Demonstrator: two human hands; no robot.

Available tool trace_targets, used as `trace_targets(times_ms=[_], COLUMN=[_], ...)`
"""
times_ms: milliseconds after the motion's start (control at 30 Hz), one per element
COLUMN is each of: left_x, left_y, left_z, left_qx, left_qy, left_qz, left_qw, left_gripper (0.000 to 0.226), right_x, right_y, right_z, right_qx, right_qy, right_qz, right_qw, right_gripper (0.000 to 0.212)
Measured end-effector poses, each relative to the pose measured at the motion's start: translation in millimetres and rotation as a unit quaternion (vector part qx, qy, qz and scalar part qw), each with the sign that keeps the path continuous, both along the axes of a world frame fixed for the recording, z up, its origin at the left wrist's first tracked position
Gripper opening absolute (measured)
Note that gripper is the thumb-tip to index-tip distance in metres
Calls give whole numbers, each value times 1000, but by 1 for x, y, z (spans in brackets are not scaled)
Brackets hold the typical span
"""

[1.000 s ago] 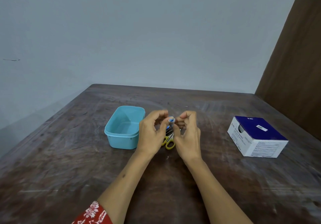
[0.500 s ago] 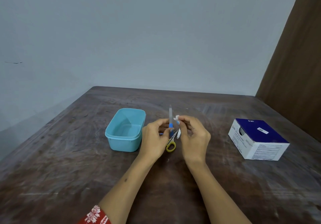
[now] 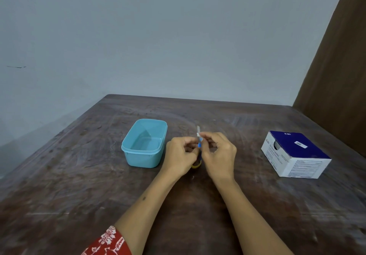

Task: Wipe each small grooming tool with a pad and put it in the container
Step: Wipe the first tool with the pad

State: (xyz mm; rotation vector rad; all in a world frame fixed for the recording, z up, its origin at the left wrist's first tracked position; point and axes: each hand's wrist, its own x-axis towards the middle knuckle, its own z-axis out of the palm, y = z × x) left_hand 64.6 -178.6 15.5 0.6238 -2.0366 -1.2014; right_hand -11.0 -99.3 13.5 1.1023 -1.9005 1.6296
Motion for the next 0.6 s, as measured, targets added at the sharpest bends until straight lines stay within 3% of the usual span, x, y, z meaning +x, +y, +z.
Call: trace_targets(times_ms=[67,233,400,600], left_x=[0,0,1,0], left_y=[-2,4,4,14], left_z=[0,-4,-4,-10], left_qx=[-7,38,-39,-40], left_qy=[4,-38,-21,10], left_qz=[10,-102,-27,-13], left_qw=[1000,993,999,999], left_gripper=[28,23,28,28], right_x=[2,-4,-2,-5], right_y=[0,3,0,-1], right_z=[-1,1,-2,-3], right_qx=[8,-52,-12,-27], right_qy=[-9,-28,-65,-72], right_qz=[7,-47,-13,-9], right_qw=[1000,997,998,997], right_gripper=[19,17,17,20])
